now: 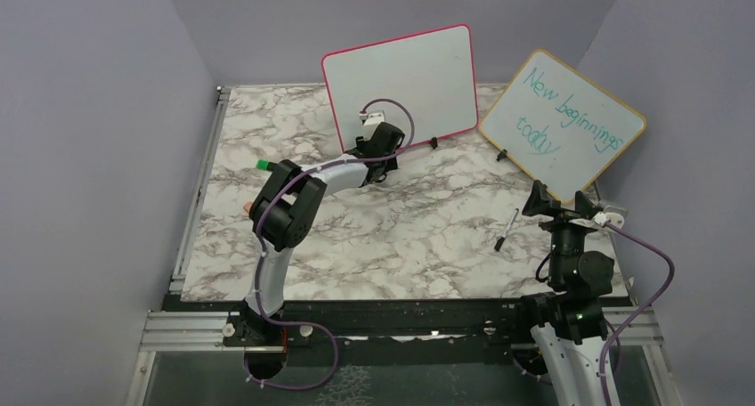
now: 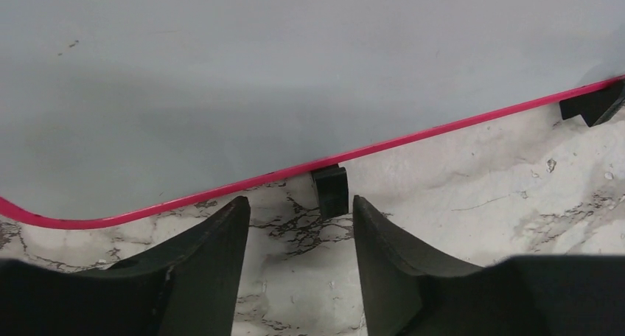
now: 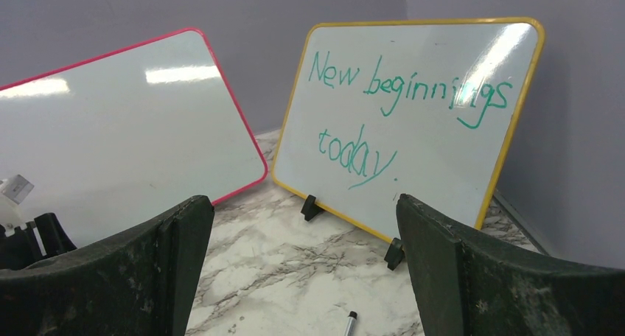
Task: Write a sentence on the whiteboard
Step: Move the whiteboard to the center of the board, then open the whiteboard marker at the center of the board.
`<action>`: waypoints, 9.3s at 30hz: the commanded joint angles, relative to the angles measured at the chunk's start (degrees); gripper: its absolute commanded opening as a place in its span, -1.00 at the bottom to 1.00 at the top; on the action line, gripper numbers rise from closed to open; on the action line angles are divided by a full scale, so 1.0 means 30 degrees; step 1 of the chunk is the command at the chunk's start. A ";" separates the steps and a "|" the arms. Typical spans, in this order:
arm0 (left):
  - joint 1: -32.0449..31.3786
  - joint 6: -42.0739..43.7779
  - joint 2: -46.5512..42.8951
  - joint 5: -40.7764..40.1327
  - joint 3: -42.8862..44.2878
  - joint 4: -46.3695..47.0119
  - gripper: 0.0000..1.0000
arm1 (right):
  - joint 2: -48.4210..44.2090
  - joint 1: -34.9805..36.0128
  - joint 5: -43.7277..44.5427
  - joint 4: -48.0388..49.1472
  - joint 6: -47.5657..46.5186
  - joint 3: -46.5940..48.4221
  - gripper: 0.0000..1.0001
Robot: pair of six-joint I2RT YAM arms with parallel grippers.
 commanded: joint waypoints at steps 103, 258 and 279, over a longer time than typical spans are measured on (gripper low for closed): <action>-0.8347 -0.5480 -1.2280 -0.1467 -1.2947 -0.0961 -0.36 | 0.0096 0.0611 -0.0695 -0.0266 0.0293 0.0221 1.00; -0.6465 -0.5822 -1.0760 1.1431 -0.9197 1.2067 -0.42 | 1.5409 0.1986 -1.5966 0.2290 1.5534 0.5437 -0.99; -0.4995 0.3125 -1.4977 1.1499 -1.0897 0.6406 -1.00 | 1.5932 0.1987 -1.6976 -0.2226 1.0622 0.8970 0.50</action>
